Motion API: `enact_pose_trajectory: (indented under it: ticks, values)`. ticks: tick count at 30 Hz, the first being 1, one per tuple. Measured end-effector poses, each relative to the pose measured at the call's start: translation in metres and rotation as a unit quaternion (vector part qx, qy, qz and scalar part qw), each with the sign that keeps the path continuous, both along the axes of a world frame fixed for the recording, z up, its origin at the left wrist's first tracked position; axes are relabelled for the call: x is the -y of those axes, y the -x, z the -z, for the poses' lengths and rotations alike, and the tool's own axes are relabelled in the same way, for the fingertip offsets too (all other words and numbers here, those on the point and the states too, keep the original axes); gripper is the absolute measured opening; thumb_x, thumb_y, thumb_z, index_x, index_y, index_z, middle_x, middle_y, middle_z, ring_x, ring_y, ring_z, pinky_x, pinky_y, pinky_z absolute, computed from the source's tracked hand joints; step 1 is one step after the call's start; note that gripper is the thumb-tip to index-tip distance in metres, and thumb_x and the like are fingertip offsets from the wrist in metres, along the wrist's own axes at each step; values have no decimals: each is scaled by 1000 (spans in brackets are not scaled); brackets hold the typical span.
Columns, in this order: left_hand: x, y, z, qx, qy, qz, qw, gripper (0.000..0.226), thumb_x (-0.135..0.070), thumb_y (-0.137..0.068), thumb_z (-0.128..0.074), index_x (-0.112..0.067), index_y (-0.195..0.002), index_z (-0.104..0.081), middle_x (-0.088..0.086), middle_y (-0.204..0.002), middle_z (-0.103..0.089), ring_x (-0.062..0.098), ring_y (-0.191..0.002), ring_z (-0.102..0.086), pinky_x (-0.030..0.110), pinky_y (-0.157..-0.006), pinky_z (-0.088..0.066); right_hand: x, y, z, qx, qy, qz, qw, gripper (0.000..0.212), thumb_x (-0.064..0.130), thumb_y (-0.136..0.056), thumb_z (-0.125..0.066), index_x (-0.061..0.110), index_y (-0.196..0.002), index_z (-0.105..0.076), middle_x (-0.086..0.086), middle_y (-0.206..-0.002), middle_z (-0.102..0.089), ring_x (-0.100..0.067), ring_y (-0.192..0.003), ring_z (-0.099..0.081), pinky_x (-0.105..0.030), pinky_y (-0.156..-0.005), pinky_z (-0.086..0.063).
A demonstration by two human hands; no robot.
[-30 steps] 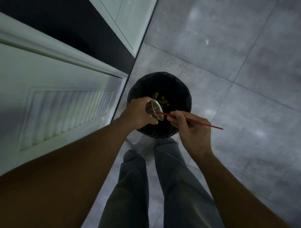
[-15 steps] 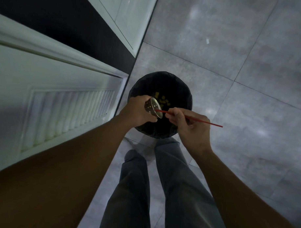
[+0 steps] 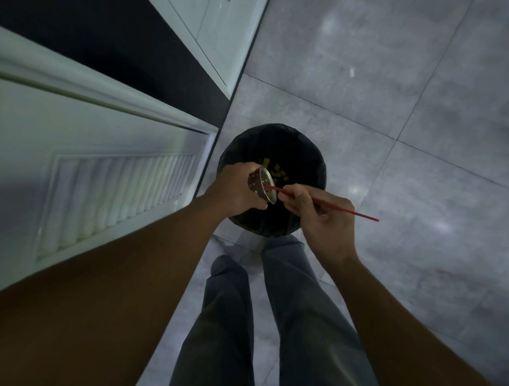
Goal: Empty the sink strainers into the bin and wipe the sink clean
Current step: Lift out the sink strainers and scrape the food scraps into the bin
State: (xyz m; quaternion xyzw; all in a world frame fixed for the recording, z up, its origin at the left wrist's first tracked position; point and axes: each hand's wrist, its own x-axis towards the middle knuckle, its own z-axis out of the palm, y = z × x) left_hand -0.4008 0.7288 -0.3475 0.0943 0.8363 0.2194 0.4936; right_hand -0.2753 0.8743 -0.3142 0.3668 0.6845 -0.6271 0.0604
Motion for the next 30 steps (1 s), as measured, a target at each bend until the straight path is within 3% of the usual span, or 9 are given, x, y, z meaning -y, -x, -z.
enact_pose_trajectory:
  ticks: [4, 9, 13, 17, 19, 25, 27, 30]
  values:
    - [2, 0, -1, -22, 4, -4, 1000, 78, -23, -69, -90, -14, -138, -55, 5, -131, -63, 21, -120, -59, 39, -103, -51, -4, 1, 7, 24, -25, -24, 999, 24, 28, -97, -63, 13, -112, -75, -1, -100, -78, -14, -96, -75, -44, -86, -62]
    - [4, 1, -2, -46, 14, 1, 999, 72, -20, -66, -91, -14, -131, -61, 7, -123, -65, 24, -113, -61, 43, -100, -53, -11, -6, 6, 6, -12, 28, 1000, 26, 23, -96, -65, 6, -112, -74, 2, -98, -78, -9, -94, -76, -37, -87, -62]
    - [4, 0, 1, -68, 34, 27, 997, 79, -24, -67, -90, -13, -137, -57, 10, -126, -62, 27, -118, -58, 45, -103, -49, -8, -7, 7, -4, 3, 17, 1000, 27, 24, -96, -64, 5, -112, -74, -2, -99, -79, -10, -94, -76, -36, -86, -62]
    - [-1, -2, 2, -89, 46, 49, 994, 78, -28, -67, -89, -17, -136, -56, 8, -127, -60, 27, -121, -54, 45, -104, -48, 3, -5, 15, 16, 1, -11, 1000, 16, 29, -96, -64, 23, -106, -75, 4, -96, -79, -9, -93, -76, -42, -85, -63]
    - [-2, -2, 1, -93, 50, 52, 993, 78, -27, -67, -89, -17, -137, -56, 8, -128, -59, 27, -122, -54, 45, -105, -48, 4, -5, 19, 29, -1, 6, 1000, 16, 30, -96, -65, 24, -107, -75, 7, -94, -79, -8, -92, -76, -42, -86, -62]
    - [8, -5, -3, -71, 92, 8, 993, 73, -28, -65, -91, -12, -125, -52, 9, -121, -63, 28, -112, -61, 44, -97, -53, -4, -11, 11, 10, -21, 34, 999, 12, 35, -97, -64, 32, -100, -75, 16, -89, -78, -5, -84, -76, -20, -75, -61]
    - [13, -9, -11, -60, 91, -30, 994, 82, -26, -62, -92, -13, -129, -46, 10, -123, -62, 30, -114, -61, 45, -96, -55, -7, -11, 2, 17, -35, 39, 998, 11, 35, -97, -63, 32, -98, -74, 17, -87, -77, -4, -78, -75, -14, -66, -58]
    - [16, -13, -33, -67, 62, -71, 993, 101, -26, -60, -93, -18, -142, -34, 9, -134, -57, 30, -122, -57, 40, -98, -52, -11, -11, -14, 36, -46, 38, 998, 10, 36, -97, -63, 36, -93, -72, 23, -83, -75, 1, -80, -74, -11, -68, -57]
